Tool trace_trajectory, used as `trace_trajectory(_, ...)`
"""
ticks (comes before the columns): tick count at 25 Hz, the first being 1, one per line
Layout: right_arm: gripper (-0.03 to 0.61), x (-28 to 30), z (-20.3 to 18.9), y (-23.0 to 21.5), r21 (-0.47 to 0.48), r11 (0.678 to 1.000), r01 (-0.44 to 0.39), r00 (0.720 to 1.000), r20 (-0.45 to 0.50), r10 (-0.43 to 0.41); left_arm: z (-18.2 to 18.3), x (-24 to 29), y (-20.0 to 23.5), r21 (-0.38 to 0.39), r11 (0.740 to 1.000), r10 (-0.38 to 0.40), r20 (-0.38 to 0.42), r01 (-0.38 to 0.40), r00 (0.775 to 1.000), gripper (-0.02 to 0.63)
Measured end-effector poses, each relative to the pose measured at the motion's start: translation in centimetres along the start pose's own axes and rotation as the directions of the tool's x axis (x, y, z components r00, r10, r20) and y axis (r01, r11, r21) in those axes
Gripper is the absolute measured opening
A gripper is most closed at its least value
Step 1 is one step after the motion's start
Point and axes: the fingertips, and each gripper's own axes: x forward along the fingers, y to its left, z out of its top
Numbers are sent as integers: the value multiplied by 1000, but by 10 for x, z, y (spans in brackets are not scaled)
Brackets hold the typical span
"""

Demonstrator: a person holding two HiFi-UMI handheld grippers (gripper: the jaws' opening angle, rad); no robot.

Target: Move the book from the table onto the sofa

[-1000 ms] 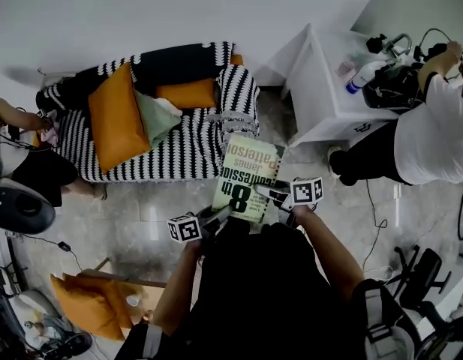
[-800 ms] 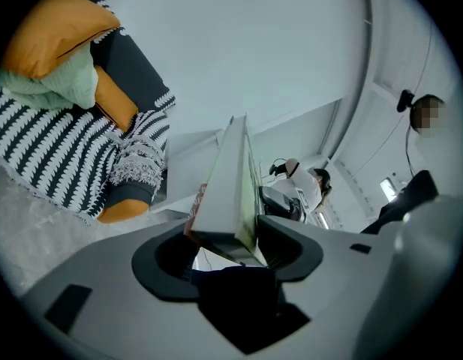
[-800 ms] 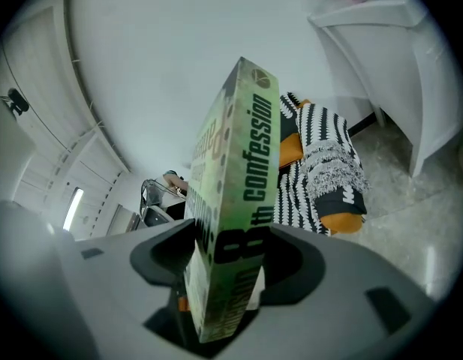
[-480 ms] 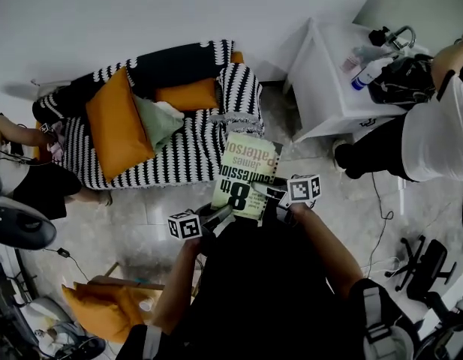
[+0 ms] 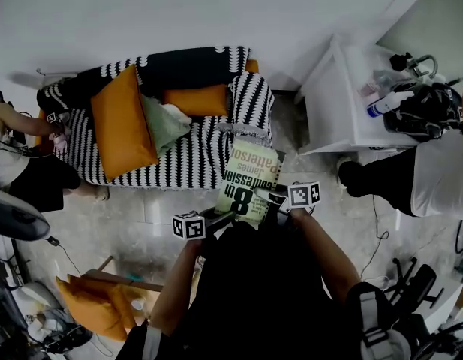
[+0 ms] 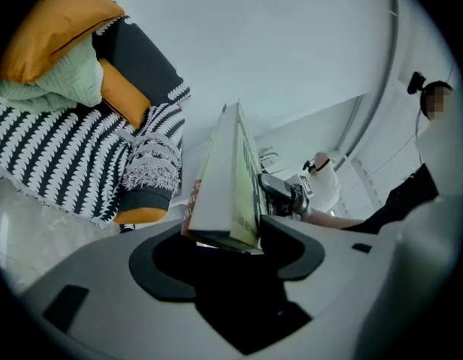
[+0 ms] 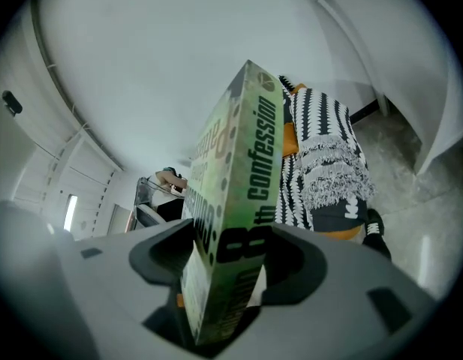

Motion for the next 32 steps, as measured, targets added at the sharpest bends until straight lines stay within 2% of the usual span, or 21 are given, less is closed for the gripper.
trace_trajectory(6, 261, 10, 22, -36, 15, 1000, 6, 997, -77, -5, 14, 33, 30, -14, 999, 47, -91, -49, 995, 264)
trace_trajectory(13, 269, 26, 50, -93, 45, 998, 39, 990, -137, -32, 32, 75, 66, -80, 993, 75, -139, -87, 987, 268)
trace_trajectory(21, 310, 54, 95, -174, -29, 984, 175, 973, -151, -177, 59, 129, 129, -115, 982, 129, -151, -147, 980, 281)
trace_trajectory(27, 321, 76, 107, -203, -49, 979, 199, 960, -192, -205, 65, 147, 161, -122, 970, 185, -176, -208, 967, 293)
trace_trajectory(32, 325, 81, 114, -223, -111, 964, 242, 936, -237, -262, 60, 164, 174, -213, 956, 162, -187, -201, 969, 295)
